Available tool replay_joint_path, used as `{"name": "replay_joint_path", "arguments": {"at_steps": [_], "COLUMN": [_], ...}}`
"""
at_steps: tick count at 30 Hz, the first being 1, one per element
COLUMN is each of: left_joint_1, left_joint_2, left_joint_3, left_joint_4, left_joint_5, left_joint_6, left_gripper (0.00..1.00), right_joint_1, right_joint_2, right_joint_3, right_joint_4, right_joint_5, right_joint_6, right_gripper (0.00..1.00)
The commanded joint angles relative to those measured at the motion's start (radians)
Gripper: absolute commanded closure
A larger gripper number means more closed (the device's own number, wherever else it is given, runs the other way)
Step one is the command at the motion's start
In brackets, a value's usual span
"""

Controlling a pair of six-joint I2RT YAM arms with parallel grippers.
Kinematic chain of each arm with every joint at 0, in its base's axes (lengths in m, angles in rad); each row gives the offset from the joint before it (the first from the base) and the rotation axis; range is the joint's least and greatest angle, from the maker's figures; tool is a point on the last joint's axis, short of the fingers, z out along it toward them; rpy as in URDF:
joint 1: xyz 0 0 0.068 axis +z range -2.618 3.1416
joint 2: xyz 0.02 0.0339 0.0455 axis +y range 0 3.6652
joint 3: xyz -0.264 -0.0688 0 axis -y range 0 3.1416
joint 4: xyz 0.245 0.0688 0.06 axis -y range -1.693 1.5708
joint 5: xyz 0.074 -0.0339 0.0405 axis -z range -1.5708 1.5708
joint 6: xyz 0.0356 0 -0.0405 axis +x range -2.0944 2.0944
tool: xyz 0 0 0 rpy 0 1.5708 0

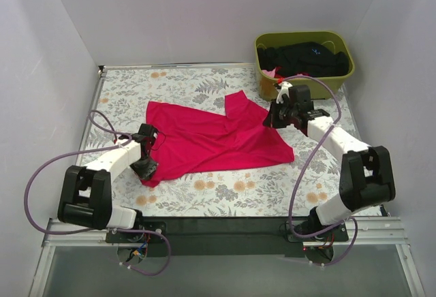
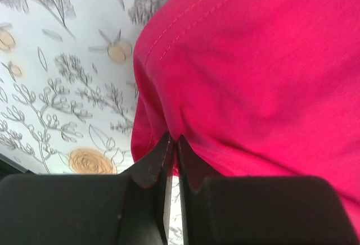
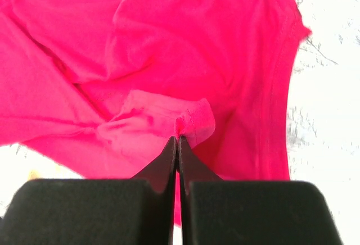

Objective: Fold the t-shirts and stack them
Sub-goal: Flatten the tshirt out

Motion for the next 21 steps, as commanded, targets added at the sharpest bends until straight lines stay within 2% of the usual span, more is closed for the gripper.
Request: {"name": "replay_joint_path", "arguments": {"at_steps": [1, 4, 7, 11, 12, 16, 19, 21], "left_joint_1": [0.047, 0.093, 0.111, 0.111, 0.111, 0.111, 0.111, 0.111], "left_joint_2": [0.039, 0.063, 0.065, 0.031, 0.022, -0.048, -0.091, -0.114], "left_joint_3": [0.067, 0.116, 0.147, 0.121, 0.104, 0.063, 0.05, 0.05], "left_joint_4": [0.025, 0.051, 0.062, 0.082, 0.084, 0.096, 0.096, 0.09], "left_joint_5": [-0.116, -0.123, -0.121, -0.075, -0.066, -0.011, 0.025, 0.034], "left_joint_6": [0.031, 0.08, 0.106, 0.117, 0.115, 0.101, 0.1, 0.103], "left_gripper": [0.92, 0.92, 0.9, 0.87, 0.87, 0.85, 0.84, 0.83], "right_joint_1": [0.0, 0.0, 0.003, 0.003, 0.003, 0.006, 0.011, 0.011], "right_joint_2": [-0.149, -0.28, -0.418, -0.605, -0.686, -0.861, -0.978, -1.031], "right_joint_3": [-0.06, -0.161, -0.27, -0.454, -0.517, -0.626, -0.651, -0.649], "right_joint_4": [0.02, -0.004, -0.104, -0.272, -0.362, -0.576, -0.714, -0.771], "right_joint_5": [0.017, -0.035, -0.133, -0.284, -0.322, -0.454, -0.48, -0.464], "right_joint_6": [0.035, 0.06, 0.078, 0.132, 0.147, 0.198, 0.224, 0.23], "right_gripper": [0.99, 0.99, 0.99, 0.99, 0.99, 0.99, 0.93, 0.86]}}
